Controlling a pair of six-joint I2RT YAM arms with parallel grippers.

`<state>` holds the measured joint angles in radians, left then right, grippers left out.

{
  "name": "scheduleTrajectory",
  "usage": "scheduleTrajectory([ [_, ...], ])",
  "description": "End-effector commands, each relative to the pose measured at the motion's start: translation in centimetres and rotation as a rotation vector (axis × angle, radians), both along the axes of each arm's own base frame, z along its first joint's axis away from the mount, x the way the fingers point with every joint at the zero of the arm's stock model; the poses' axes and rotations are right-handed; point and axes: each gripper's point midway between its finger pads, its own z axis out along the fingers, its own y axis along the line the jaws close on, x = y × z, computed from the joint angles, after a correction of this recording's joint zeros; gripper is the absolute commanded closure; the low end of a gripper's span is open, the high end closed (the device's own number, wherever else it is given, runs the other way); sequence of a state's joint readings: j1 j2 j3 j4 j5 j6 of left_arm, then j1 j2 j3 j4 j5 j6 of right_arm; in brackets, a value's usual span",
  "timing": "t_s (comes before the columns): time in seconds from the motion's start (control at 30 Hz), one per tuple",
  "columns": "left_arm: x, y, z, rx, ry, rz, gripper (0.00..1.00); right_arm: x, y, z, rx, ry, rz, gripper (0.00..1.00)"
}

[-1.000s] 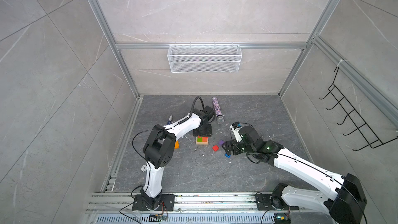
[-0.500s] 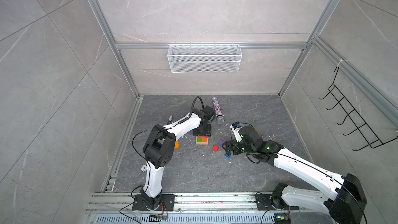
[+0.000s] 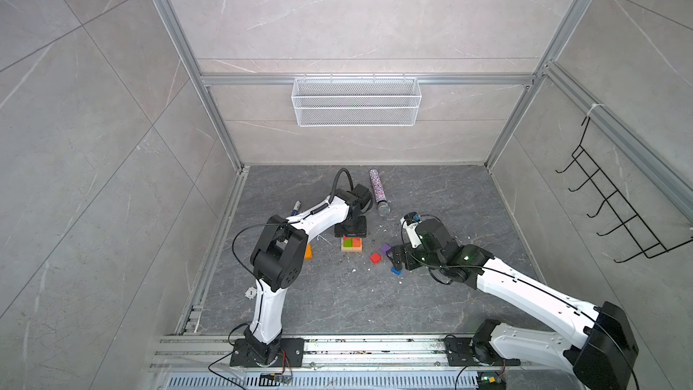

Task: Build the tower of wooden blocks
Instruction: 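Lower the red arch block toward the green and orange-red blocks with the left gripper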

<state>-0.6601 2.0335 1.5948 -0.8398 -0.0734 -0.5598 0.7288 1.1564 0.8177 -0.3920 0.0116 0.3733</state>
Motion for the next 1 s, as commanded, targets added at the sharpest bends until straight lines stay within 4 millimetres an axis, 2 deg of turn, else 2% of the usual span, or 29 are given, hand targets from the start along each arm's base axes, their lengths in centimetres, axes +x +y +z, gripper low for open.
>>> scheduleTrajectory([
  [0.0,0.21,0.12,-0.29,0.008,0.005,-0.011,0.52,0.33,-0.02,0.40,0.005,-0.001,-0.022,0.05],
  [0.63,0.30,0.22,-0.77,0.022,0.011,-0.005,0.52,0.30,0.00,0.22,0.002,0.003,-0.020,0.05],
  [0.97,0.36,0.11,-0.89,0.016,0.011,0.000,0.47,0.27,-0.01,0.19,0.002,0.005,-0.020,0.05],
])
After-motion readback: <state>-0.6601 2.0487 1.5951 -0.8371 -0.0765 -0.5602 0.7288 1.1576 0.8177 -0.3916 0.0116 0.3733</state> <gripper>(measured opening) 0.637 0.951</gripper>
